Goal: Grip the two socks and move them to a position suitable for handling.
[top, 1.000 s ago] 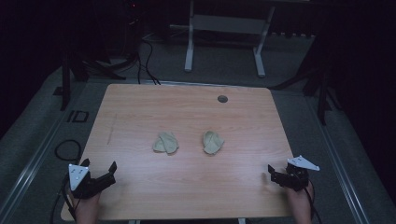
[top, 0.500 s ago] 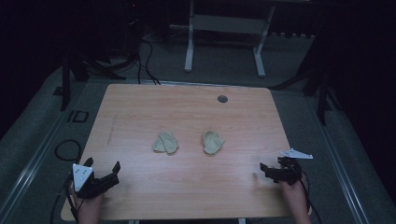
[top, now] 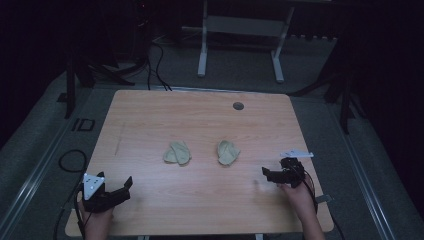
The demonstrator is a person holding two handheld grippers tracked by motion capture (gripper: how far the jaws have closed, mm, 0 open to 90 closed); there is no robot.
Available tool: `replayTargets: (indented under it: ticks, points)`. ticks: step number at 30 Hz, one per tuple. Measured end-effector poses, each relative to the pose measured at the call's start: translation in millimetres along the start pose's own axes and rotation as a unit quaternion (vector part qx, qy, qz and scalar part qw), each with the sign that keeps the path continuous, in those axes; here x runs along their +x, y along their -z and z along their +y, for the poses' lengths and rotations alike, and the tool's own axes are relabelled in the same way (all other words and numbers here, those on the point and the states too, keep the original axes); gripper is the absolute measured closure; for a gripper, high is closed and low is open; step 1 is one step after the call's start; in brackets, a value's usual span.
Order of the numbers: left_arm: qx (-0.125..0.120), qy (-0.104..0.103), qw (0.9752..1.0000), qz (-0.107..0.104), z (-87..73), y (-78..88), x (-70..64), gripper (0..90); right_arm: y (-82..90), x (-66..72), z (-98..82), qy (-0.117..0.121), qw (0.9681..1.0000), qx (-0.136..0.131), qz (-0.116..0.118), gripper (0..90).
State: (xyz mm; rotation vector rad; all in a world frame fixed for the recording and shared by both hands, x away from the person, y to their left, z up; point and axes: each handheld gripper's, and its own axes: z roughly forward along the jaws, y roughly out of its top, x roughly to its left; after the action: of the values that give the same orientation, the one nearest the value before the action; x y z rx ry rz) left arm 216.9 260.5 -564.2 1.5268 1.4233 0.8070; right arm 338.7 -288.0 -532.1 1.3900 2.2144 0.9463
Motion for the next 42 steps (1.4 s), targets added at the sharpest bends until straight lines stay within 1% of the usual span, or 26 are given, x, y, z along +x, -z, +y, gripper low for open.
replayTargets:
  ticks: [1,3,5,6,8,9,11,14,16,19,20,21,23,24,28,29,30,31,33,34,35,36,37,39,41,42]
  points:
    - [0.001,-0.002,1.0000,0.003,-0.2,-0.1,-0.5,2.0,-1.7,1.7,2.2,-0.001,1.0000,0.000,0.005,13.6]
    - [0.001,-0.002,1.0000,0.000,-0.1,0.0,-0.3,2.0,-6.7,6.1,8.5,-0.004,0.9999,0.001,0.013,13.6]
    - [0.002,-0.001,1.0000,0.002,-0.1,0.1,-0.3,2.1,-11.8,11.2,14.8,-0.003,0.9998,0.000,0.021,13.6]
    - [-0.001,0.000,1.0000,-0.005,0.0,0.6,0.0,2.1,-15.2,14.8,18.9,0.003,0.9998,0.001,0.021,13.6]
    - [-0.001,-0.003,1.0000,-0.002,0.2,0.7,-0.5,2.0,-20.6,19.3,25.1,0.010,0.9996,0.006,0.026,13.9]
    - [0.000,-0.001,1.0000,-0.005,0.1,0.4,-0.5,2.0,-23.9,22.0,28.9,0.013,0.9994,0.008,0.032,14.0]
    - [0.002,-0.003,1.0000,-0.004,-0.4,0.0,-0.9,2.0,-30.9,27.6,36.6,0.021,0.9990,0.011,0.039,14.8]
    - [0.003,-0.003,1.0000,-0.008,-0.7,-0.7,-1.5,2.0,-43.0,36.2,47.2,0.029,0.9984,0.012,0.047,15.3]
    - [0.005,-0.004,0.9999,-0.010,-0.9,-1.2,-2.1,2.0,-51.6,43.1,53.4,0.040,0.9980,0.011,0.048,16.8]
    - [0.005,-0.005,0.9999,-0.015,-1.0,-1.7,-2.9,2.1,-64.7,53.4,62.7,0.050,0.9971,0.021,0.054,21.0]
    - [0.005,-0.005,0.9999,-0.015,-1.0,-1.7,-2.9,2.0,-64.7,53.4,62.7,0.050,0.9971,0.021,0.054,21.0]
    - [0.007,-0.008,0.9998,-0.016,-0.9,-1.7,-3.4,2.0,-72.1,60.1,68.8,0.058,0.9962,0.025,0.061,23.0]
    - [0.006,-0.009,0.9998,-0.015,-0.9,-1.7,-3.7,2.1,-79.7,68.0,73.8,0.069,0.9957,0.029,0.055,24.1]
    - [0.007,-0.009,0.9998,-0.014,-0.9,-1.8,-3.7,2.1,-84.0,71.0,76.1,0.070,0.9954,0.032,0.057,24.3]
    - [0.009,-0.005,0.9998,-0.016,-0.3,-1.7,-4.2,2.1,-101.7,80.4,82.9,0.073,0.9951,0.046,0.050,24.3]
    - [0.009,-0.005,0.9998,-0.016,-0.3,-1.7,-4.2,2.1,-101.7,80.4,82.9,0.073,0.9951,0.046,0.050,24.3]
    - [0.006,-0.002,0.9999,-0.014,0.6,-1.4,-5.5,2.0,-110.3,84.9,82.5,0.079,0.9945,0.056,0.040,24.8]
    - [0.005,-0.003,0.9999,-0.014,0.8,-1.5,-6.1,2.0,-113.0,86.2,81.4,0.085,0.9936,0.064,0.038,25.7]
    - [0.007,-0.006,0.9998,-0.016,1.8,-3.6,-7.7,2.1,-114.9,87.4,78.6,0.082,0.9943,0.056,0.040,26.6]
    - [0.007,-0.009,0.9998,-0.016,2.3,-4.8,-8.3,2.0,-115.1,87.1,78.4,0.081,0.9944,0.054,0.041,29.2]
    - [0.007,-0.009,0.9998,-0.016,2.3,-4.8,-8.3,2.1,-115.1,87.1,78.4,0.081,0.9944,0.054,0.041,29.2]
    - [0.007,-0.011,0.9998,-0.018,2.5,-6.0,-9.9,2.1,-113.7,86.5,79.7,0.087,0.9934,0.054,0.050,40.1]
    - [0.008,-0.013,0.9997,-0.018,2.1,-5.6,-10.4,2.0,-113.5,86.8,80.1,0.090,0.9930,0.055,0.052,42.3]
    - [0.009,-0.011,0.9997,-0.019,0.7,-3.9,-11.0,2.1,-112.1,88.2,80.6,0.098,0.9914,0.056,0.067,59.3]
    - [0.010,-0.008,0.9997,-0.022,-0.5,-2.4,-10.4,2.1,-111.9,90.2,81.1,0.097,0.9905,0.057,0.078,69.0]
    - [0.010,-0.007,0.9996,-0.024,-0.7,-2.3,-9.8,2.0,-112.0,90.9,81.4,0.098,0.9900,0.059,0.083,70.7]
